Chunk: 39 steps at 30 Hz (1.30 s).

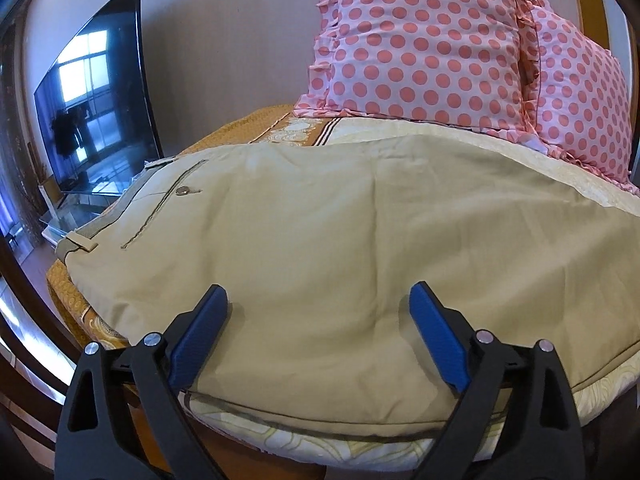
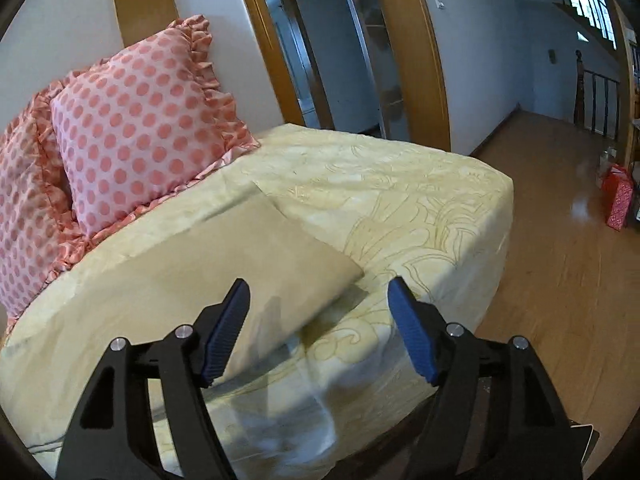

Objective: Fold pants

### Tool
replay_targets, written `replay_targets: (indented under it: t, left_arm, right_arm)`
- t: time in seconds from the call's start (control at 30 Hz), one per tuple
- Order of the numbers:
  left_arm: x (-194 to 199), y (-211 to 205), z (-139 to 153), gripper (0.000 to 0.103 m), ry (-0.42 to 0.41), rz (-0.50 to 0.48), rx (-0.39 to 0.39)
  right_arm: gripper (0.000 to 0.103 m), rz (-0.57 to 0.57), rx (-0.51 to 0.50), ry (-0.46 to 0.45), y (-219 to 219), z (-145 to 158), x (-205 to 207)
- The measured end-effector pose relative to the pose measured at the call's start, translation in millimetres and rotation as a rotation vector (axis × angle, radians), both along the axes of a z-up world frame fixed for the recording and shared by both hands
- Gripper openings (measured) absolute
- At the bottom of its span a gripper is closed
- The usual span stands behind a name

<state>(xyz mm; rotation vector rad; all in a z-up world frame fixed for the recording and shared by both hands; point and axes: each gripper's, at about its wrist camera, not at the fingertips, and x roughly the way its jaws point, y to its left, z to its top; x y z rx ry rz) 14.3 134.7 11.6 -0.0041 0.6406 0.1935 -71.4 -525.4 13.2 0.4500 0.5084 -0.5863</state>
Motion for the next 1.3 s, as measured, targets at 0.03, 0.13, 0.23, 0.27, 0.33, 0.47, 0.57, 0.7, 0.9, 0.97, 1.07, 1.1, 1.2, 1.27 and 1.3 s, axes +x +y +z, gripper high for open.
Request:
replay_targets:
  t: [0.03,0.13,0.23,0.27,0.33,0.47,0.57,0.7,0.9,0.97,1.07,1.1,1.2,1.27,1.3]
  left_arm:
    - [0,0,1,0.094,-0.001,0.000,0.001]
    - [2,0,1,0.094,-0.006,0.002,0.003]
    - [2,0,1,0.095,-0.006,0.002,0.003]
    - [2,1,1,0.095,-0.006,0.002,0.003]
    - [2,1,1,0.095,-0.007,0.001,0.004]
    - [2,1,1,0.095,-0.008,0.001,0.004]
    - [1,1,1,0.095,-0.007,0.001,0.003]
    - [2,0,1,0.096,-0.013,0.003,0.005]
    - [3,-1,1,0.098,-0.018,0.007,0.008]
    - [3,-1,1,0.098,-0.019,0.007,0.010]
    - [3,0,1,0.098,-0.019,0.005,0.008]
    - [2,-1,0,0.098,-0.020,0.006,0.009]
    - [3,-1,0,0.098,-0.026,0.004,0.010]
    - [4,-1,0,0.098,-0.032,0.004,0.013]
    - [4,-1,0,0.098,-0.034,0.005,0.014]
  right_arm:
    - [0.064,0.003,-0.002,-0.004,2,-1,0]
    - [0.048,0.067,-0.001,-0.041,15,-4,1]
    - [0.032,0.116,0.033,-0.096,24,-8,6]
    - [0.025,0.119,0.049,-0.119,23,-10,6]
    - [0.007,0.125,0.072,-0.144,19,-14,10]
    - [0.005,0.151,0.059,-0.157,24,-6,21]
    - [0.004,0.219,0.030,-0.224,43,24,31]
    - [0.004,0.410,-0.015,-0.319,99,73,59]
    - [0.004,0.855,0.029,-0.382,246,110,108]
    - [0.004,1.026,0.050,-0.334,309,102,123]
    - [0.004,1.182,0.059,-0.214,375,74,135]
    - [0.004,1.230,0.057,-0.147,399,59,138]
    - [0.005,1.277,0.056,-0.004,433,24,139]
    - [0.005,1.264,0.060,0.007,433,18,137]
    - [0.005,1.254,0.069,0.000,432,18,137]
